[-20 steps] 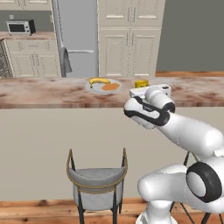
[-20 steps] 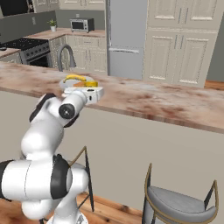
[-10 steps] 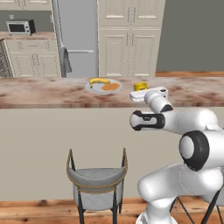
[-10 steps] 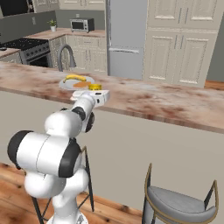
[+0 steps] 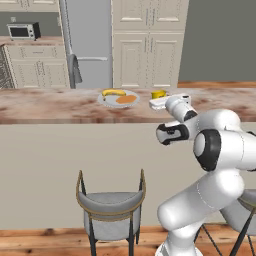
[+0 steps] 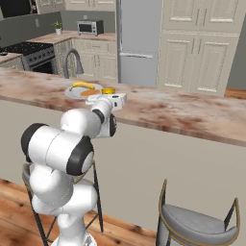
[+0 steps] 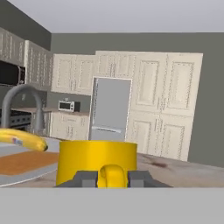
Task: Pick up the brewed coffee from the coffee machine and place it next to the breakfast plate on the dining counter.
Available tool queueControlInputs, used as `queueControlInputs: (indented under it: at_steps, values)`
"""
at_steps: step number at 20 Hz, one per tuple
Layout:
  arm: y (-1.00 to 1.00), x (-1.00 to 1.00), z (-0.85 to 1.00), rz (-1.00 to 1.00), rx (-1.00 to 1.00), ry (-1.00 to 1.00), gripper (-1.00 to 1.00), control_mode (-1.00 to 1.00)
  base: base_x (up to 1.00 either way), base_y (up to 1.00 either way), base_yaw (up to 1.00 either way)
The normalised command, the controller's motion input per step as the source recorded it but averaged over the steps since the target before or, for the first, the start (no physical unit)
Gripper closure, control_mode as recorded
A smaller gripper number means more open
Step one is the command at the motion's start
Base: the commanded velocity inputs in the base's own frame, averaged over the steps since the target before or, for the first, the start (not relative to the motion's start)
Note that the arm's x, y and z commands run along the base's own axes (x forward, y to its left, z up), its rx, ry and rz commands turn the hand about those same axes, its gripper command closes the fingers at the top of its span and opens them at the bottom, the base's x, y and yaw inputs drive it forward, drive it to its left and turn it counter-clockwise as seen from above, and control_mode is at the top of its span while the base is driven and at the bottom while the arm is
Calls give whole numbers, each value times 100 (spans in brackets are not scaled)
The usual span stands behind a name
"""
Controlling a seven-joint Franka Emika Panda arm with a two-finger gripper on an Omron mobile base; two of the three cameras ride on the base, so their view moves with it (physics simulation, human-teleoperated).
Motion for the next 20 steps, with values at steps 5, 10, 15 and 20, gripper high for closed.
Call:
queueControlInputs:
  at_steps: [5,10,15,20]
  values:
    - [-1,-23,1,0,0,1,-100,-100,0,0,0]
    - [-5,-49,42,0,0,-2,-100,-100,0,0,0]
    - [0,-65,74,0,0,-1,-100,-100,0,0,0]
    - [-20,-100,63,0,-3,13,-100,-100,0,0,0]
